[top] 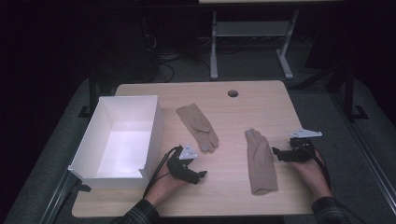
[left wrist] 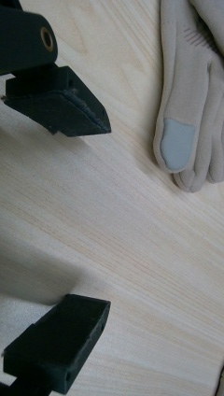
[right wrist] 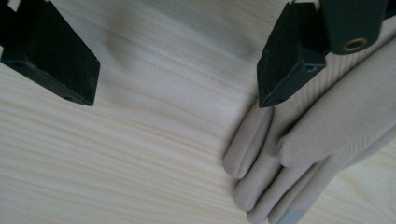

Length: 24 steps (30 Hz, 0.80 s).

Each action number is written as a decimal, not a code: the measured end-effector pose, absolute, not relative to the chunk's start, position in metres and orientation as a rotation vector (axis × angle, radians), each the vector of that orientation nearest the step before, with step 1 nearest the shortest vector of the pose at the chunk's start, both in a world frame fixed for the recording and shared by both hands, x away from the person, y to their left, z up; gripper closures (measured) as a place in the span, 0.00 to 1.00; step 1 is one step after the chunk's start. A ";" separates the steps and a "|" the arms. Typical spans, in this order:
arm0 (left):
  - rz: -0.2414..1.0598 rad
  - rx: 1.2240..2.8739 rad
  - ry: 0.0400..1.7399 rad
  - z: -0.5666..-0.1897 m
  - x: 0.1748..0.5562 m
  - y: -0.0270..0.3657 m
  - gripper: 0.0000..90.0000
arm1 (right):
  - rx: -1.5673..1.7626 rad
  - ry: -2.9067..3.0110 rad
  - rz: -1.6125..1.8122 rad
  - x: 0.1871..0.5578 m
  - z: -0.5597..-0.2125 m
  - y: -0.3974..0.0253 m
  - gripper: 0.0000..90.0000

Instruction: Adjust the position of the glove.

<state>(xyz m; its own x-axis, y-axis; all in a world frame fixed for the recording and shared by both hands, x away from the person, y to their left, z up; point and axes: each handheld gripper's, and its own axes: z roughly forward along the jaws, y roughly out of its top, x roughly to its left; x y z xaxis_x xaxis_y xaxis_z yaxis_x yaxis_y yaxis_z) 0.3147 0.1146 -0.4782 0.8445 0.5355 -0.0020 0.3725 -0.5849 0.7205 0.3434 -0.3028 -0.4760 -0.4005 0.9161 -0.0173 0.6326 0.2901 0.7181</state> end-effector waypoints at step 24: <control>0.287 2.261 0.745 -0.440 0.346 0.104 0.99 | 1.426 2.142 0.927 0.347 -0.484 -0.311 0.11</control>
<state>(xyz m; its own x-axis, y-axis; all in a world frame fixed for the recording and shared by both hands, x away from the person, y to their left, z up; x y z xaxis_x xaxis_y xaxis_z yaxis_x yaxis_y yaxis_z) 0.3464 0.1037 -0.4397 0.8075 0.5897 -0.0148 0.4279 -0.5683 0.7028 0.3471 -0.3105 -0.4837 -0.3972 0.9173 0.0294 0.6493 0.2582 0.7154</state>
